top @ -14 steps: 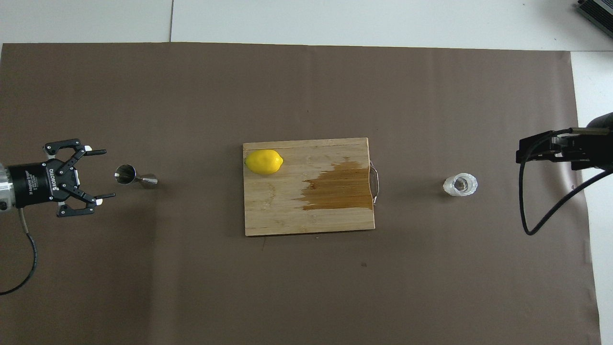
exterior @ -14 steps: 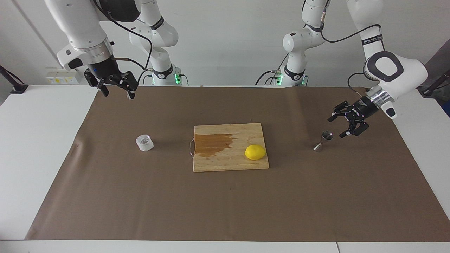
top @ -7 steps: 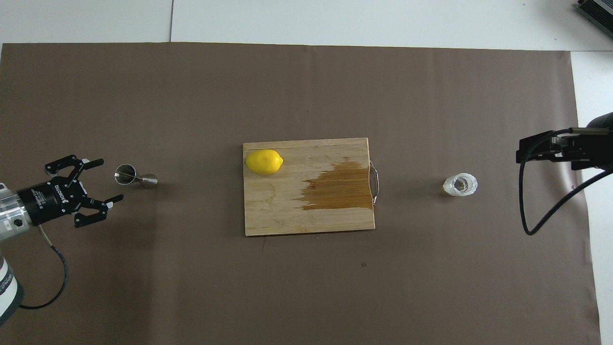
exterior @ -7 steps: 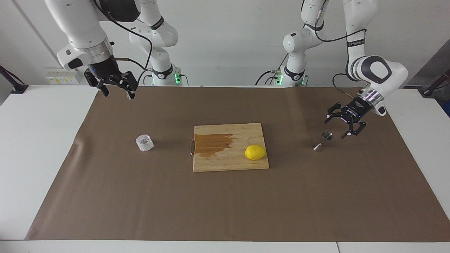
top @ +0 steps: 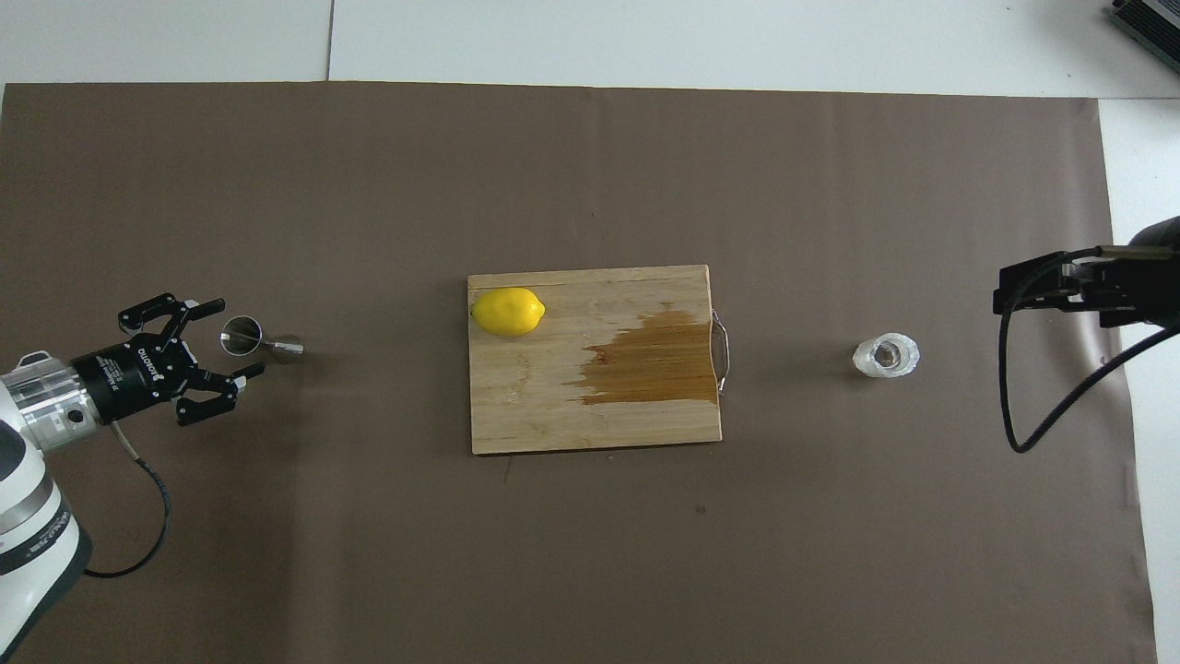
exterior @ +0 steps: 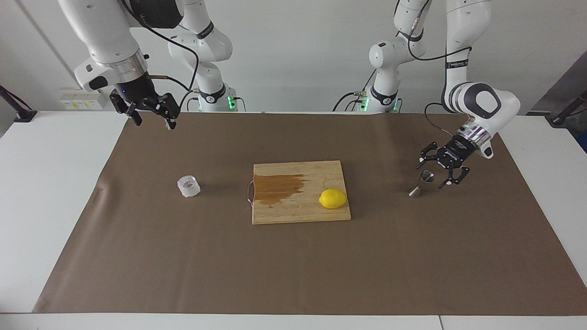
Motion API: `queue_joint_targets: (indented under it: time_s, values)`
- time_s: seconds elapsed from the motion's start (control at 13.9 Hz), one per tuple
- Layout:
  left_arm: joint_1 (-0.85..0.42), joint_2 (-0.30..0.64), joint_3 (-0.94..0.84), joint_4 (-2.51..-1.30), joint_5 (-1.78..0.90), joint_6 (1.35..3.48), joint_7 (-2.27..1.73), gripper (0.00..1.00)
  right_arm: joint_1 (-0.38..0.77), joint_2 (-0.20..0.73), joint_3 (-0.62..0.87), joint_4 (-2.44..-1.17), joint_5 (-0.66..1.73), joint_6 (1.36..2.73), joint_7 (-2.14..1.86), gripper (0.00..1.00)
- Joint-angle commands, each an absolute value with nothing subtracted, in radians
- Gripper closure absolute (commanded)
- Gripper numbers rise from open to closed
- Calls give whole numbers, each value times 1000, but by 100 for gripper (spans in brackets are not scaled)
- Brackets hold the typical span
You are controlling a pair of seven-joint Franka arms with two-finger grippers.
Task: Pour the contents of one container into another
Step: 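Reach the left gripper to the small metal cup and grasp it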
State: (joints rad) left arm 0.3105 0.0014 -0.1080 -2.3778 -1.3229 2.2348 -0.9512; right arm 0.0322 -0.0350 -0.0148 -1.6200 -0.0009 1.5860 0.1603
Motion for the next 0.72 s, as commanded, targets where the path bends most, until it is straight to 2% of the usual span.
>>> queue_joint_targets:
  time_s: [0.0,0.65]
  values:
    - [253,6,-103,-2381,-1371,2293,-962,0,28,-49,-17,-1631,2,1577,137,0]
    - [279,5,-97,-2382,-1367,2279,-959,0,28,-49,-17,-1631,2,1575,138,0]
